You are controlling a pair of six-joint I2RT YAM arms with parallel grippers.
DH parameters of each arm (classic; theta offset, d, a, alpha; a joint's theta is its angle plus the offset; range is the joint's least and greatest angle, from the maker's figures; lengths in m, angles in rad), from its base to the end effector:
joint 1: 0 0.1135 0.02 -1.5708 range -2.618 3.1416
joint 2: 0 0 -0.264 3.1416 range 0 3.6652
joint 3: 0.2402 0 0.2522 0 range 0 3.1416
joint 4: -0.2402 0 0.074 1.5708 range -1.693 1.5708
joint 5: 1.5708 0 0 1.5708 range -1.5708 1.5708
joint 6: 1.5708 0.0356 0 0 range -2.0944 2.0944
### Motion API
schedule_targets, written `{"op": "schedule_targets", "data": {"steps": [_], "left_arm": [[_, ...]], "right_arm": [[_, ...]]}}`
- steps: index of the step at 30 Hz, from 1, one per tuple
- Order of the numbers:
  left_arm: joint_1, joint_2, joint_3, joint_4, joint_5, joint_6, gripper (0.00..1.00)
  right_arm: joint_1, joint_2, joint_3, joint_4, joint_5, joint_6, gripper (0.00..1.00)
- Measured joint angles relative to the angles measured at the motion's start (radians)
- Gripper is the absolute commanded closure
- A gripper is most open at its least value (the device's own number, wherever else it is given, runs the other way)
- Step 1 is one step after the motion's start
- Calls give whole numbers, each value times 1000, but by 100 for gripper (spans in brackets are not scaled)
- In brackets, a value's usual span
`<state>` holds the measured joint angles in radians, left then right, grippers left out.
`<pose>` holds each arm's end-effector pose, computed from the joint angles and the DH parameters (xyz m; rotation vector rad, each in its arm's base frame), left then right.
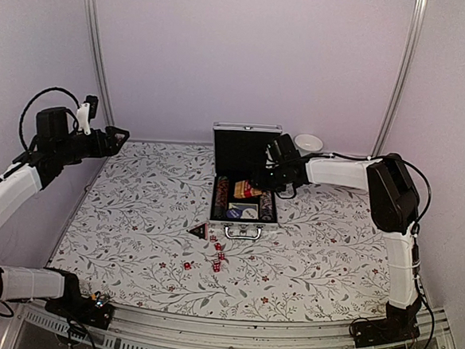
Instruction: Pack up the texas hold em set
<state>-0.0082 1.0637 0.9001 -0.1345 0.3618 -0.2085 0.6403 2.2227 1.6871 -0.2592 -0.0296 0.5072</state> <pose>0.2457 -0.0146 0.3321 0.0642 1.8763 -0.4870 0.3989 0.2985 0.1717 -0.1773 2.4380 0.5727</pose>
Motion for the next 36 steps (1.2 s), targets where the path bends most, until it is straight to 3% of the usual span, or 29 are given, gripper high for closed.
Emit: {"op": "schedule_targets", "data": {"steps": [21,36], "left_arm": [[0,10,0,-12,9,19,3],[0,10,0,-13,-8,22,3]], "right_arm": [[1,27,21,24,-78,0,52],[7,27,21,16,1,-11,51]]}}
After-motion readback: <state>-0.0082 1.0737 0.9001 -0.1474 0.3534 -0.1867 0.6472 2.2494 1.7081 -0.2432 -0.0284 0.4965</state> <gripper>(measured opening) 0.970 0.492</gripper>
